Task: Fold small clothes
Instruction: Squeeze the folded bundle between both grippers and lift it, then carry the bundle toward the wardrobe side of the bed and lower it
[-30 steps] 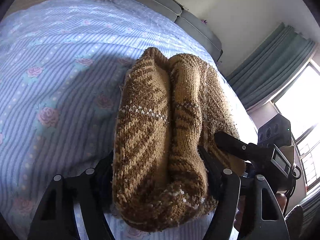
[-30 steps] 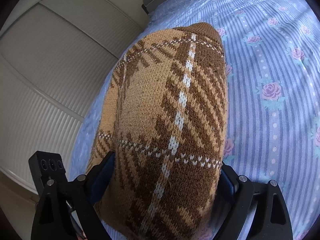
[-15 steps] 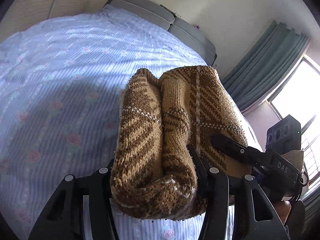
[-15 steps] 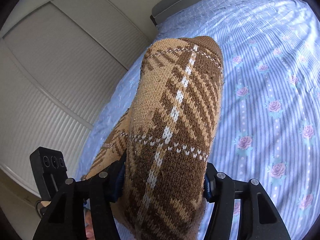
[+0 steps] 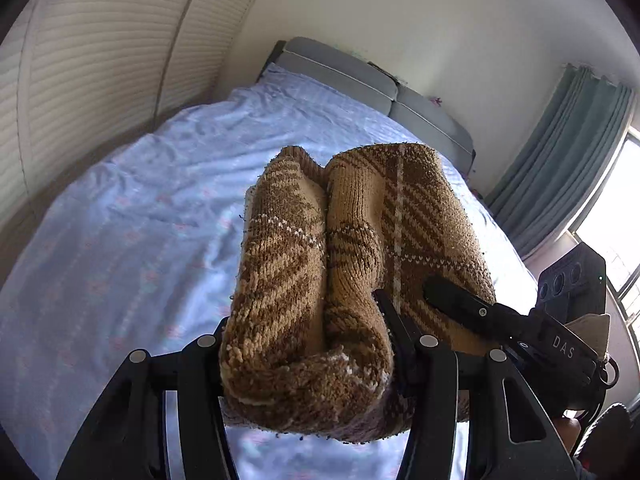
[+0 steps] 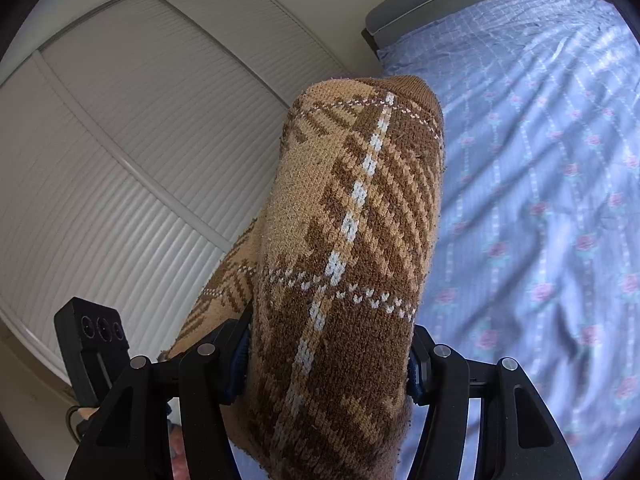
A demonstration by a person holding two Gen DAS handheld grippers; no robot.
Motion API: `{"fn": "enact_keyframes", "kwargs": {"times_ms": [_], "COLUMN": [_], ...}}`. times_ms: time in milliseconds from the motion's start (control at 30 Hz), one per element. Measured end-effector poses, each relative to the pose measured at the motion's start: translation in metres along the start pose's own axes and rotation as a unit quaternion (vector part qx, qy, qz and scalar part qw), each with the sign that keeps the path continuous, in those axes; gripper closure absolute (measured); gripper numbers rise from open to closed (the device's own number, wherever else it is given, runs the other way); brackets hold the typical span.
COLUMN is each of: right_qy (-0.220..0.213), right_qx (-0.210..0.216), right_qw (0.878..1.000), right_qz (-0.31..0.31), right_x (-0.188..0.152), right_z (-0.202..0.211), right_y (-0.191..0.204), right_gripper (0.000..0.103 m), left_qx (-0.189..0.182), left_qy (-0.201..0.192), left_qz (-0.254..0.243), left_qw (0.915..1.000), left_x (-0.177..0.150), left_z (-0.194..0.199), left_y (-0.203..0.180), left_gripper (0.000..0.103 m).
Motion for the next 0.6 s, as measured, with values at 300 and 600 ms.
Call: {"fn": "enact_keyframes", "kwargs": {"times_ms": [300, 600], "right_qy": [0.029, 0.076], "right_qx": [0.010, -0.041], "right_qw": [0.999, 0.996], "right_qz": [0.018, -0.005], "right_x": [0.010, 0.000], "right_z": [-0.129, -0.217], "right_y": [0.066, 0.029], "right_gripper": [0.043, 0.033], "left_qx": [0.015, -0.010], "left_qy": [-0.018, 0.009], "left_qz": [0.039, 0.088], "left_qw": [0.9990, 0.9960], "left_x": [0.023, -0.014], "left_z": [0.013, -0.052], "left_y": [0.143, 0.214], "left_gripper": [0.049, 0.040]}}
Point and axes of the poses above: each gripper's, at about its wrist camera, not at the fingertips, and z roughly against the way its jaws point, y to its left, x to its top, the point moved 9 cm from there along -z, roughly the way its jaws point, and after that the axes turned 13 degrees about y, right-handed, at the moved point
